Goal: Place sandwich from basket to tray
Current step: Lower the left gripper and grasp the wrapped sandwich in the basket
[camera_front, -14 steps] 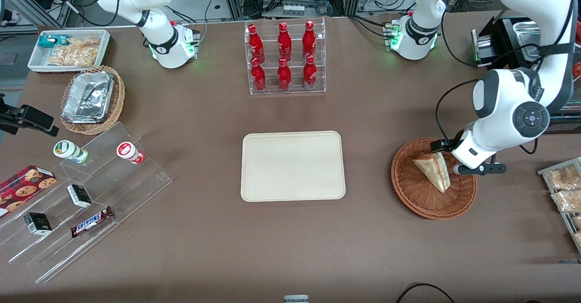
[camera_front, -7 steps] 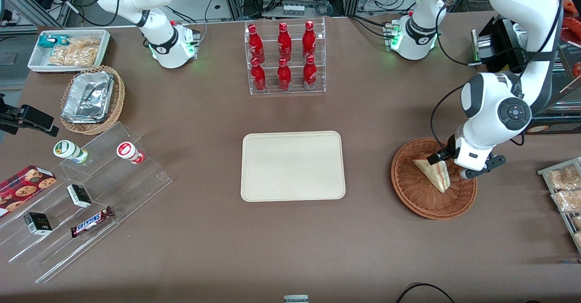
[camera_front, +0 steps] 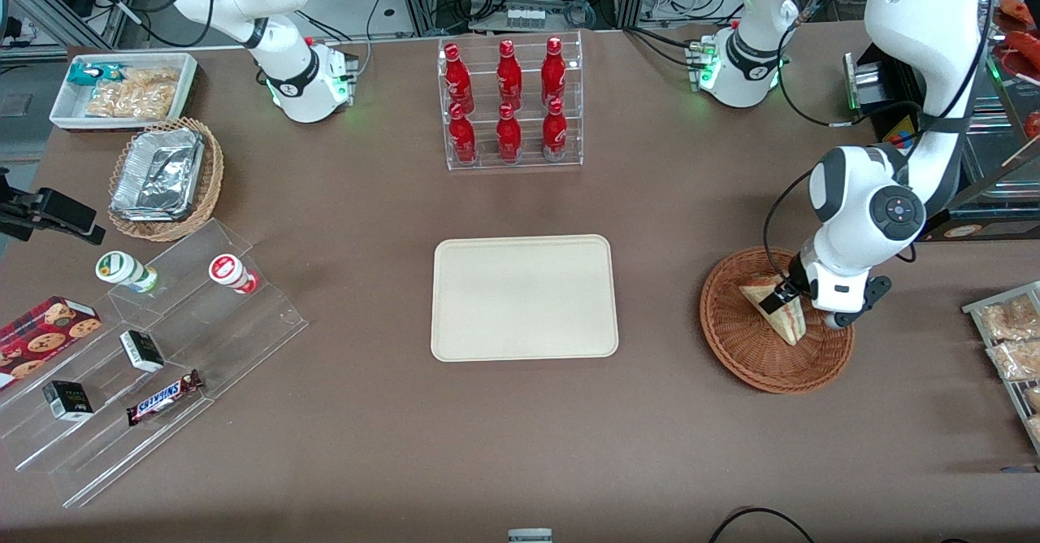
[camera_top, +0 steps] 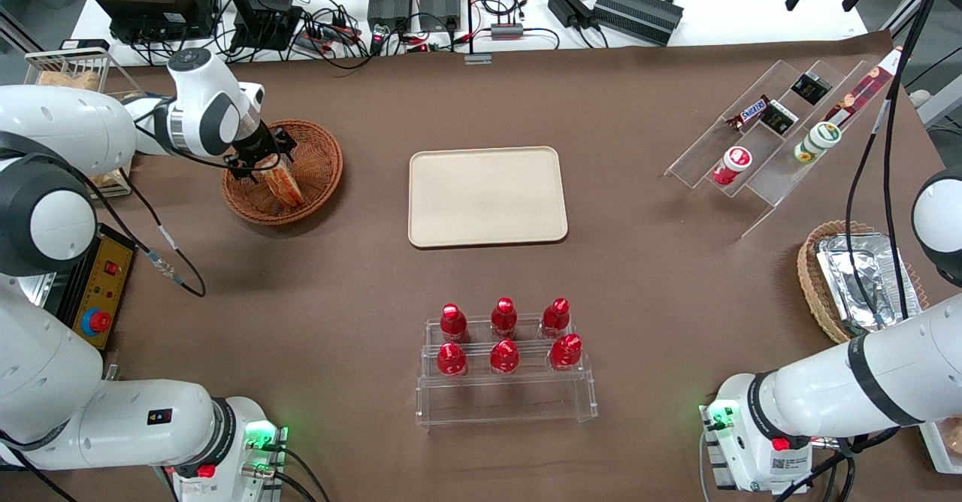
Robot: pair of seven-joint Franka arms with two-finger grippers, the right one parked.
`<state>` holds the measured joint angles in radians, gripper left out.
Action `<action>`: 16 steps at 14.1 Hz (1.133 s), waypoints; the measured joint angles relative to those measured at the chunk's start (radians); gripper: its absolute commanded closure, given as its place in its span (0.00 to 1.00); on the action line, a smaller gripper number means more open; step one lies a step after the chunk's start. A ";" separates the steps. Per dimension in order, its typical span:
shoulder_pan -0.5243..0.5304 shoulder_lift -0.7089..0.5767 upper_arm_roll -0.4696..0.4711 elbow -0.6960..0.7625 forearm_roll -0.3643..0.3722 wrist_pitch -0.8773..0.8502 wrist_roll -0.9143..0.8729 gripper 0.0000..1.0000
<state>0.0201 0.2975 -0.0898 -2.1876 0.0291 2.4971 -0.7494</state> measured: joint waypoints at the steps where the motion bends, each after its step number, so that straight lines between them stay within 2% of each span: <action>1: 0.000 0.008 0.000 -0.006 0.000 0.013 -0.019 0.26; 2: 0.000 0.016 0.000 -0.008 0.000 0.020 -0.034 0.55; 3: 0.000 0.020 0.000 -0.008 0.000 0.021 -0.046 0.77; 4: 0.000 0.021 0.000 -0.008 0.000 0.021 -0.051 0.87; 6: 0.000 0.021 0.000 -0.008 0.000 0.021 -0.051 0.91; 10: -0.002 0.009 -0.003 -0.004 0.000 -0.008 -0.023 0.94; 13: -0.007 -0.027 -0.008 0.053 0.001 -0.181 0.038 0.94; 16: -0.056 -0.054 -0.016 0.181 0.009 -0.408 0.059 0.91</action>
<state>-0.0359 0.2437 -0.1057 -2.0065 0.0382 2.0887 -0.6903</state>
